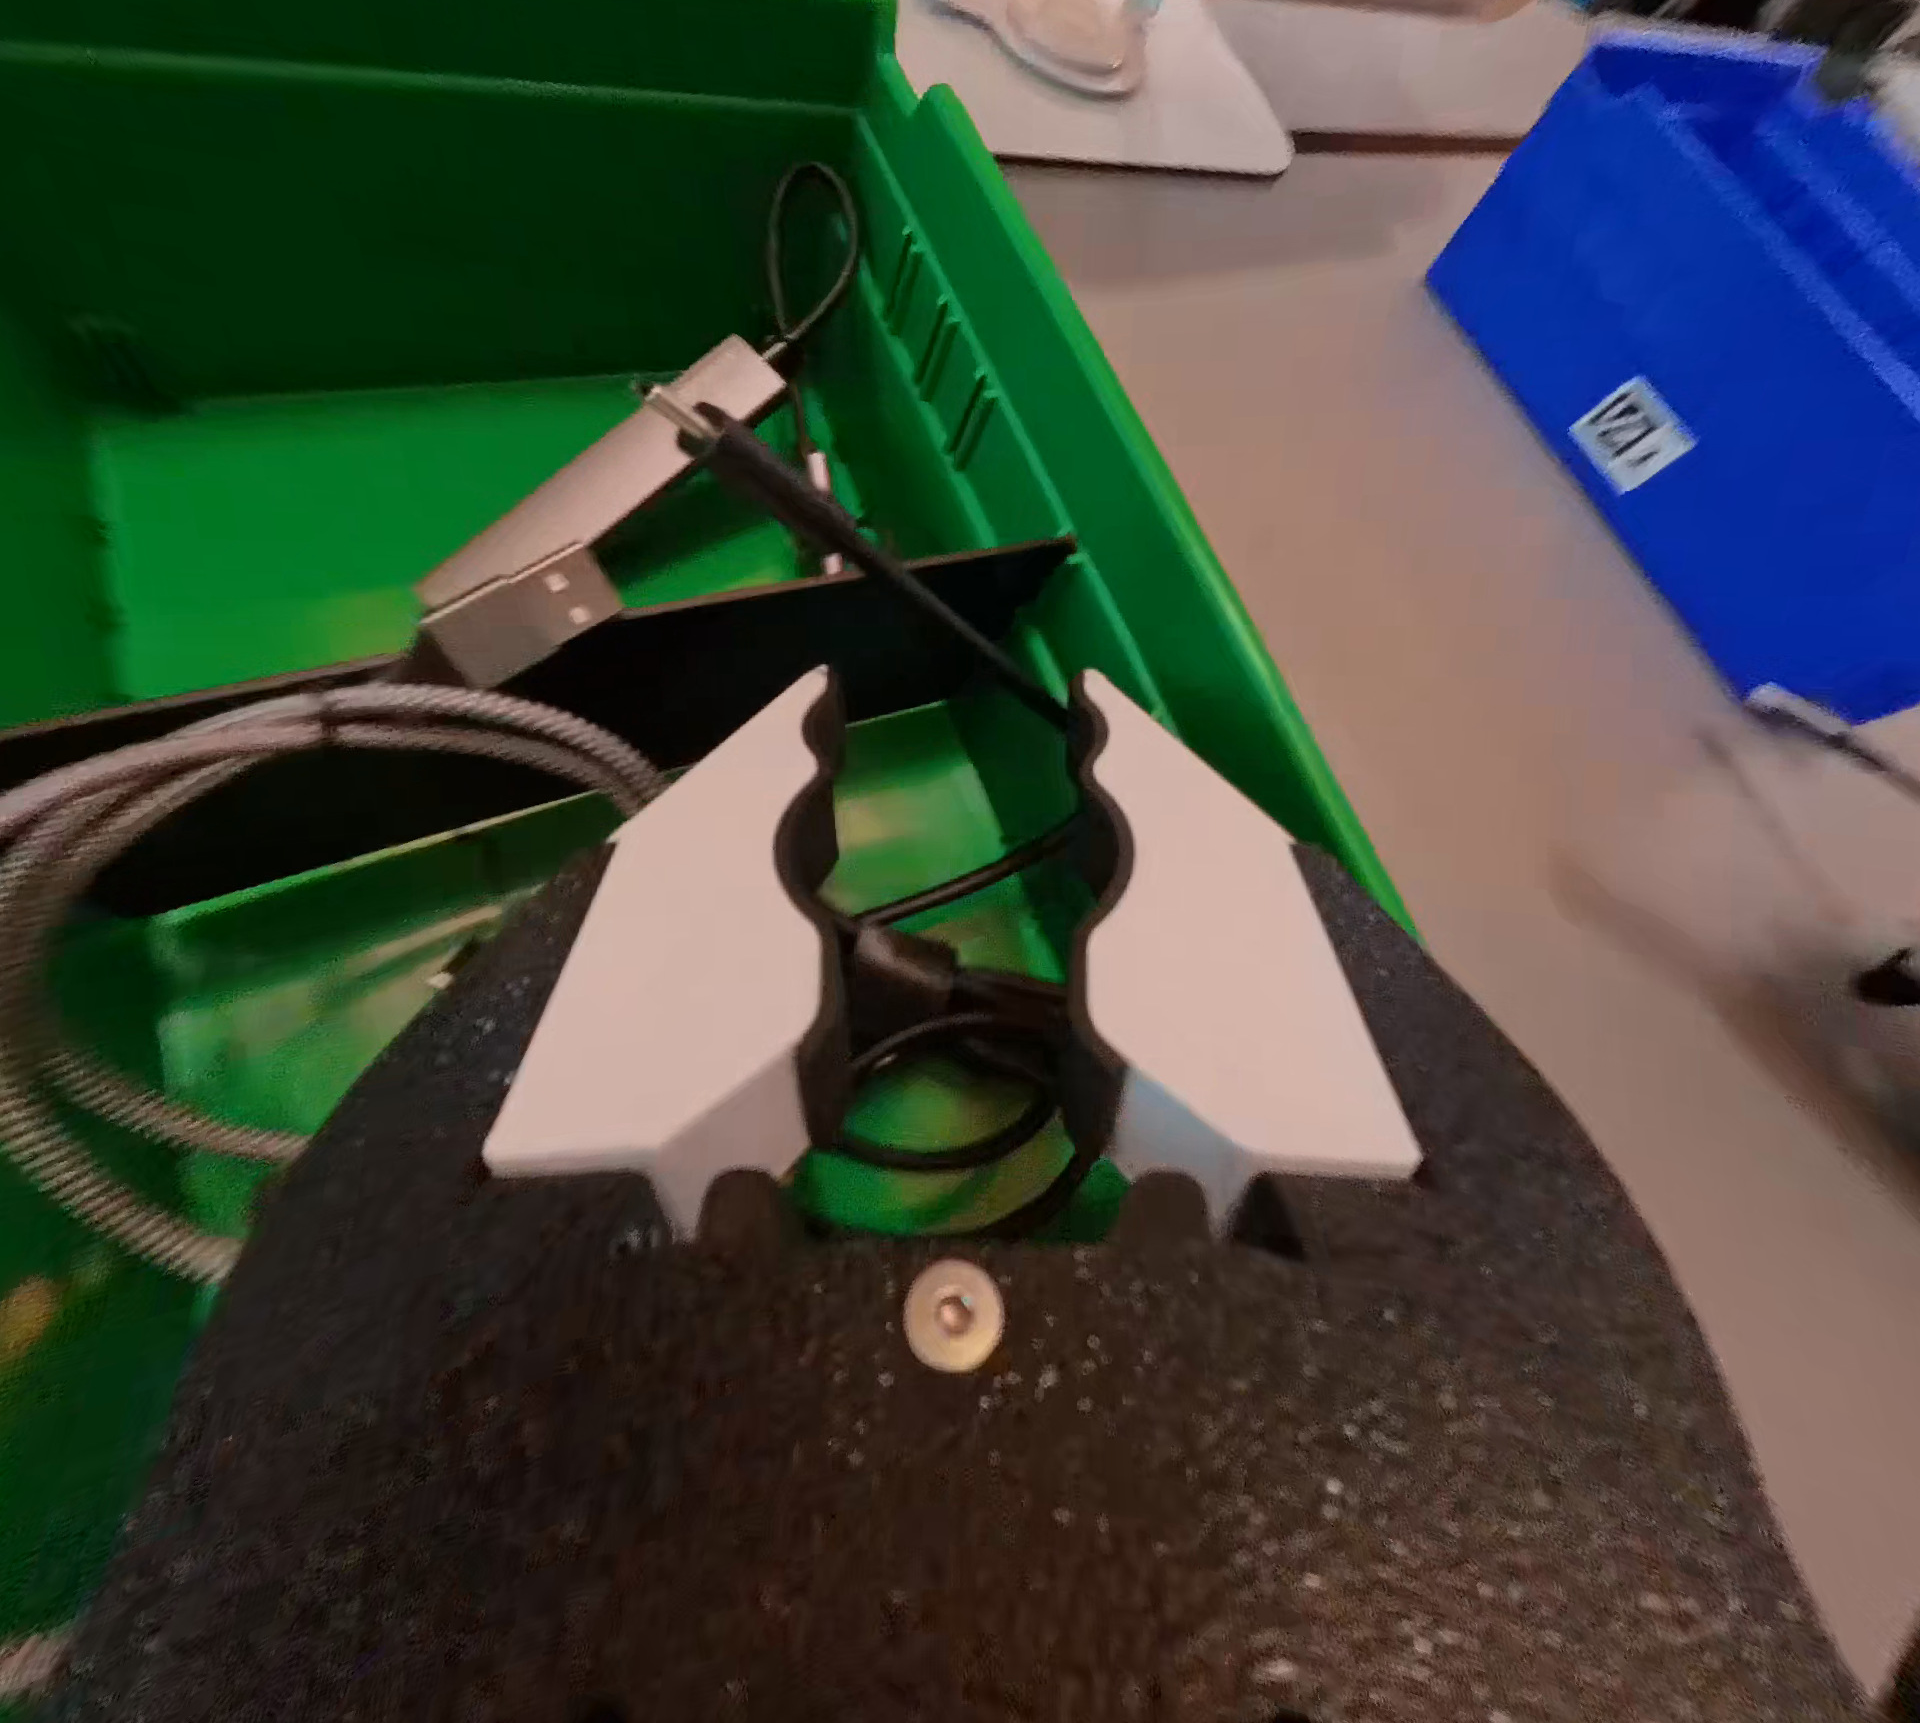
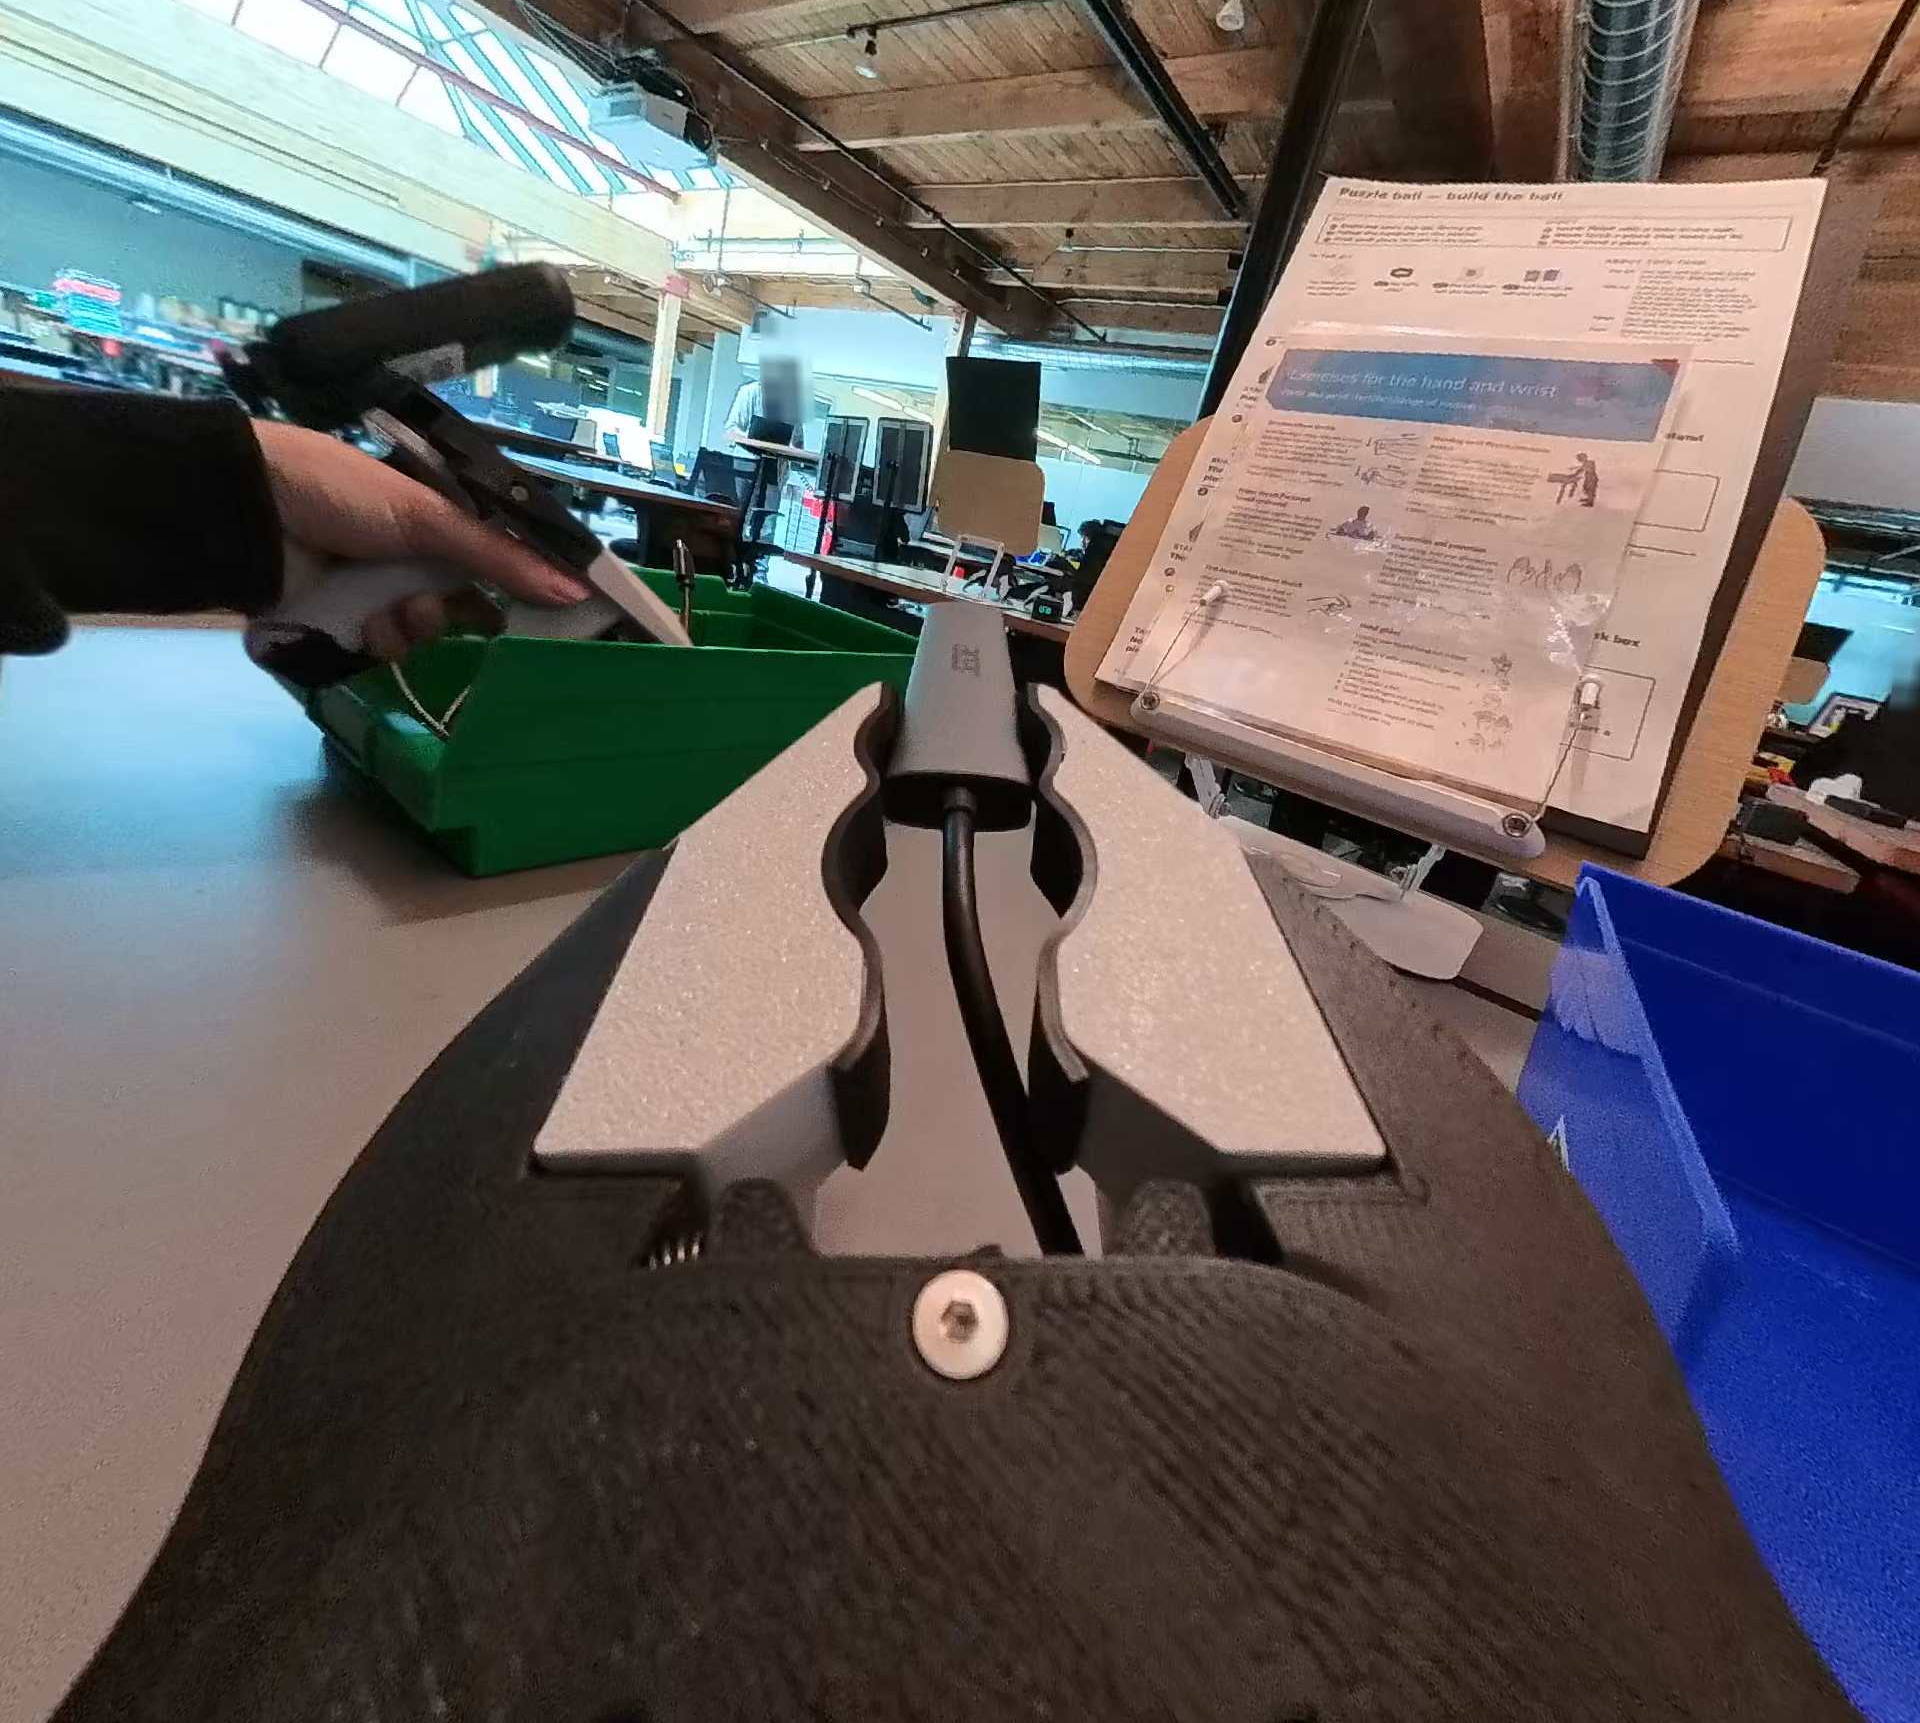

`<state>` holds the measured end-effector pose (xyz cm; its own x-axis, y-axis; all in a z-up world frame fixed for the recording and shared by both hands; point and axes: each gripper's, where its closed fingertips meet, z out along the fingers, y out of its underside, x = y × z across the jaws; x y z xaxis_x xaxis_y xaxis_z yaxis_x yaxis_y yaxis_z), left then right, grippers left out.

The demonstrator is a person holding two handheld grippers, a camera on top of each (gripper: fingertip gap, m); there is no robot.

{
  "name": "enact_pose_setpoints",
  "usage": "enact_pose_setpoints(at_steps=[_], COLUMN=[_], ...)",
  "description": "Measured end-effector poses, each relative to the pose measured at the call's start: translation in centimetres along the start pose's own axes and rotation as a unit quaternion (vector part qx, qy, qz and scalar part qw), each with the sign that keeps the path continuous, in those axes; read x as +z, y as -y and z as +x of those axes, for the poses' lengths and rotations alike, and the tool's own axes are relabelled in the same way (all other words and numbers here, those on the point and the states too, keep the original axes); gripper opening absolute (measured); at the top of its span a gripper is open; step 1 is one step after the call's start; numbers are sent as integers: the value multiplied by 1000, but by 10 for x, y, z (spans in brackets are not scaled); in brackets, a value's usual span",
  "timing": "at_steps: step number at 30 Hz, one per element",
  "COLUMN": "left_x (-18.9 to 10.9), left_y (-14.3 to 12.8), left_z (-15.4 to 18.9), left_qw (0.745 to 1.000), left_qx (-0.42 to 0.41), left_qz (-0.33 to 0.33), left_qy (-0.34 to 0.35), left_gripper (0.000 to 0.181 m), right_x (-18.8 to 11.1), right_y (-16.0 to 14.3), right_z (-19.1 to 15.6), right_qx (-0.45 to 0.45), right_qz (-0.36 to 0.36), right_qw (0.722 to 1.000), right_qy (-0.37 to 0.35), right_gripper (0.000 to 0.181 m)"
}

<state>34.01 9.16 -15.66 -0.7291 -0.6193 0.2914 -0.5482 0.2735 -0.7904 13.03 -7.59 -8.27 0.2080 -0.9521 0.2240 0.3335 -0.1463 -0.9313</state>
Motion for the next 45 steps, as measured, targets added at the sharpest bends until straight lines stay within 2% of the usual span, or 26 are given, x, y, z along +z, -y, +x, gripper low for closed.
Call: enact_pose_setpoints(at_steps=[2,4,6,10,16,18,20,22,24,25,28,31,34,36,39,41,43,45], left_x=[9,13,1,-53,-143,-166,-181,-188,-191,-187,-158,-126,-95,-80,-57,-45,-37,-30], left_y=[1,0,14,59,145,164,169,146,102,79,4,-62,-107,-113,-93,-84,-81,-79], left_z=[9,15,21,28,79,102,137,186,226,236,244,247,241,242,240,233,230,227], left_qw=[999,997,995,990,965,955,943,925,894,881,853,834,827,839,885,909,923,929], left_qx=[-32,-45,-26,26,103,109,135,177,229,258,326,334,348,334,286,257,235,238], left_qz=[10,10,56,129,234,261,264,204,107,68,-50,-138,-183,-166,-85,-55,-41,-33], left_qy=[-42,-67,-81,-48,-64,-89,-152,-268,-370,-390,-404,-418,-401,-396,-356,-322,-302,-280], left_gripper=[37,14,10,3,1,1,1,1,1,1,1,1,3,6,7,11,24,22], right_x=[0,-1,-3,-7,-11,-13,-14,-16,-17,-18,-21,-22,-22,-22,-23,-24,-23,-23], right_y=[0,2,5,11,17,19,20,21,22,22,18,19,19,19,21,21,20,21], right_z=[0,0,0,5,9,9,11,13,16,18,22,22,22,22,24,25,25,25], right_qx=[0,0,-4,-1,18,14,14,16,15,16,16,16,13,14,19,20,21,18], right_qz=[0,5,11,23,37,40,44,47,53,56,47,51,51,51,56,57,55,54], right_qw=[1000,1000,1000,1000,999,999,999,999,998,998,998,998,998,998,998,997,997,997], right_qy=[0,1,0,-5,-9,-11,-15,-18,-24,-28,-38,-37,-38,-37,-39,-40,-41,-42], right_gripper=[21,21,21,21,21,21,21,21,22,21,21,21,22,22,21,21,22,21])
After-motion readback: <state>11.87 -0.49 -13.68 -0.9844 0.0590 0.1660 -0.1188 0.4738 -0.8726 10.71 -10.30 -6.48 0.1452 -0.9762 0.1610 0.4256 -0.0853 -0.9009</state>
